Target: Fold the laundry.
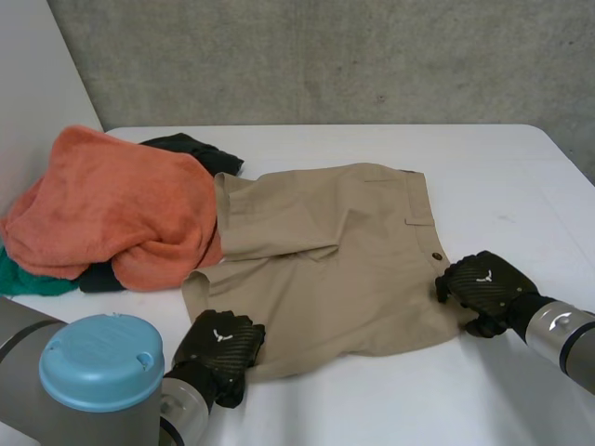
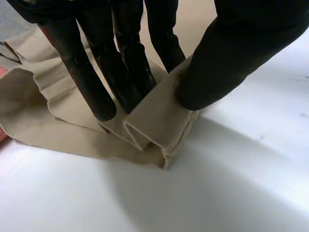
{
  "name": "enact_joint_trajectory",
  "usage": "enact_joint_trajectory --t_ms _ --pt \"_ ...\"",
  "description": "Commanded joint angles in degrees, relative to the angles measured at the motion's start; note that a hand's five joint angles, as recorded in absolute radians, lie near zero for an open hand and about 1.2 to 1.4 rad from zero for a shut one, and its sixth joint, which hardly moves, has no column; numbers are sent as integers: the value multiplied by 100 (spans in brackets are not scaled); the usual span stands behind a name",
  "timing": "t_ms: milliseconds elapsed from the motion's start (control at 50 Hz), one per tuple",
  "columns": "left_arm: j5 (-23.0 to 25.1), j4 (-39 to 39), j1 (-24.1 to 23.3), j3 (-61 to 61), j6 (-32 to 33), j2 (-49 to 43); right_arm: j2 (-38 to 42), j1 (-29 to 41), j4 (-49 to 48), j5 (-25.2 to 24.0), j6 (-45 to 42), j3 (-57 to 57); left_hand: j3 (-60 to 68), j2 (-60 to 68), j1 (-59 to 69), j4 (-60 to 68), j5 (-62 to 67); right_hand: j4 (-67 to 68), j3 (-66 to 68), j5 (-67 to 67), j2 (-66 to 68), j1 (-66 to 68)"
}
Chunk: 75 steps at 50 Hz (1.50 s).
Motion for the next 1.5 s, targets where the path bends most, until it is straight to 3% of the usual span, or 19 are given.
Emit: enact_joint_trajectory --t_ms 20,100,160,400,540,600,660,820,920,980,1120,1200,1300,1500 --pt "-52 197 8 128 11 131 22 131 -242 17 71 -41 1274 1239 1578 1217 1250 2938 2893 2957 2880 3337" --pt "-87 162 17 321 11 552 -162 201 -172 104 221 -129 1274 1239 1578 1217 1250 2938 2893 2957 2880 3337" --pt "-70 48 17 479 20 1000 -741 236 152 140 379 -269 1274 1239 1578 1217 1250 2938 2893 2957 2880 3337" --pt "-8 -1243 -45 1235 -59 2600 -2903 -263 3788 157 274 -1963 1274 1239 1578 1217 1250 2938 2893 2957 2880 3337" --pt "71 -1859 -238 1350 -235 2935 -3089 -809 4907 52 -419 -2291 1274 1239 1578 1217 1250 2938 2893 2957 2880 3337" --pt "106 -1886 -299 1271 -323 2900 -3037 -853 4961 69 -701 -2169 1274 1239 1578 1217 1250 2938 2893 2957 2880 3337" --pt "124 -1860 -265 1139 -323 2768 -2967 -827 4874 78 -684 -2107 1274 1239 1578 1217 1250 2938 2893 2957 2880 3337" --pt "132 -859 -107 1331 -279 1310 -1491 -406 3864 262 36 -2150 1274 1239 1578 1217 1250 2938 2893 2957 2880 3337" --pt "158 -436 411 1997 -192 90 -673 113 3406 1105 282 -2484 1274 1239 1578 1217 1250 2938 2893 2957 2880 3337" --pt "159 -418 447 2438 -33 -333 -288 332 2960 1491 431 -2764 1274 1239 1578 1217 1250 2938 2893 2957 2880 3337" --pt "325 55 605 4405 652 -1406 285 807 1694 1879 1081 -3669 1274 1239 1578 1217 1250 2938 2893 2957 2880 3337" --pt "475 872 860 5452 898 -1530 277 983 151 2379 2098 -4670 1274 1239 1578 1217 1250 2938 2893 2957 2880 3337" --pt "633 2584 1001 6287 855 -1346 -13 1036 -1278 2688 2795 -5182 1274 1239 1578 1217 1250 2938 2893 2957 2880 3337" --pt "625 2122 913 6167 811 -1266 311 1309 -1148 2522 2902 -5684 1274 1239 1578 1217 1250 2938 2893 2957 2880 3337"
